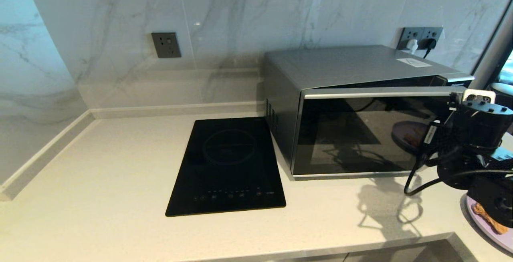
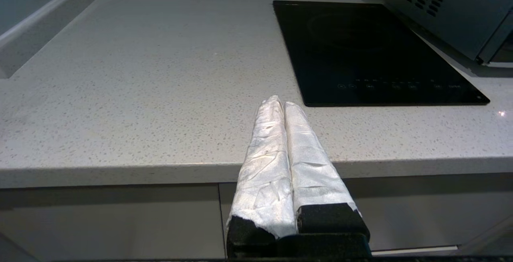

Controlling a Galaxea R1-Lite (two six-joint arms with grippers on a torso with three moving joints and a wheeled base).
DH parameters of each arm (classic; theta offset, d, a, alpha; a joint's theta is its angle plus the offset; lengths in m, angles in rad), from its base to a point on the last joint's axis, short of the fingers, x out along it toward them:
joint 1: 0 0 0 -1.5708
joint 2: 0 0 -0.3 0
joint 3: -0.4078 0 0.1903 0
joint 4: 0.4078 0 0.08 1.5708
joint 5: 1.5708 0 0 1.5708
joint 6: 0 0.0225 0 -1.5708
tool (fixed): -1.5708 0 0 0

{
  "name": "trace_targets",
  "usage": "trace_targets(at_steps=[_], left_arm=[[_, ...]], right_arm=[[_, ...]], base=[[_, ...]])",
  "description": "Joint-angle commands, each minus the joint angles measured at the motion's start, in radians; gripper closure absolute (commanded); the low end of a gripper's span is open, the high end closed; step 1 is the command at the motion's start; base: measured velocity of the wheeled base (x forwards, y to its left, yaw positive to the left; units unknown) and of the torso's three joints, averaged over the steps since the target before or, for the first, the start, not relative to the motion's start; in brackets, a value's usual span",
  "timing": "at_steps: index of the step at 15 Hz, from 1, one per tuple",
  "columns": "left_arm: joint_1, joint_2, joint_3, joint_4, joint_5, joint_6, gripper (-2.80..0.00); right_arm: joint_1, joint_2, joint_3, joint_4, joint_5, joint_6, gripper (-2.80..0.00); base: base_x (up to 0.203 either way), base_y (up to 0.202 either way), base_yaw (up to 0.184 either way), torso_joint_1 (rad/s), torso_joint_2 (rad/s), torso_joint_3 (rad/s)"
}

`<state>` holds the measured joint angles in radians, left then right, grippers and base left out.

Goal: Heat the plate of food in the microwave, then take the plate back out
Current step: Open the microwave oven

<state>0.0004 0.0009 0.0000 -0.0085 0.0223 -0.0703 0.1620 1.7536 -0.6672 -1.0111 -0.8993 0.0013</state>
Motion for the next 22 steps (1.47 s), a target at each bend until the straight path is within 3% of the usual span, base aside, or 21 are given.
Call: trace_targets(at_steps=[1,6,7,10,13,16,20,22], left_arm=[[0.001,0.001,0.000,-0.001,0.001,0.000,0.00],[0.001,0.001,0.000,-0.001,0.001,0.000,0.00],[0.001,0.001,0.000,-0.001,0.001,0.000,0.00],[0.001,0.001,0.000,-0.001,0.001,0.000,0.00],[0.001,0.001,0.000,-0.001,0.001,0.000,0.00],[0.001,0.001,0.000,-0.001,0.001,-0.001,0.00],[0.001,0.001,0.000,-0.001,0.001,0.000,0.00],[0.001,0.001,0.000,-0.001,0.001,0.000,0.00]], right_arm=[[0.077,-0.155,0.039,-0.001,0.017,-0.009,-2.80],[0.153,-0.420,-0.005,0.121,0.026,-0.091,-2.80],[0.156,-0.474,-0.040,0.195,0.027,-0.095,0.00],[0.155,-0.559,-0.172,0.440,0.028,-0.096,0.00],[0.146,-0.472,-0.273,0.507,0.008,-0.100,0.00],[0.086,-0.329,-0.443,0.621,-0.019,-0.103,0.00],[0.044,-0.217,-0.613,0.898,0.018,-0.096,0.00],[0.039,-0.216,-0.637,0.951,0.121,-0.094,0.00]], base=[[0.000,0.000,0.000,0.000,0.00,0.000],[0.000,0.000,0.000,0.000,0.00,0.000],[0.000,0.000,0.000,0.000,0.00,0.000],[0.000,0.000,0.000,0.000,0.00,0.000],[0.000,0.000,0.000,0.000,0.00,0.000],[0.000,0.000,0.000,0.000,0.00,0.000],[0.000,0.000,0.000,0.000,0.00,0.000],[0.000,0.000,0.000,0.000,0.00,0.000]])
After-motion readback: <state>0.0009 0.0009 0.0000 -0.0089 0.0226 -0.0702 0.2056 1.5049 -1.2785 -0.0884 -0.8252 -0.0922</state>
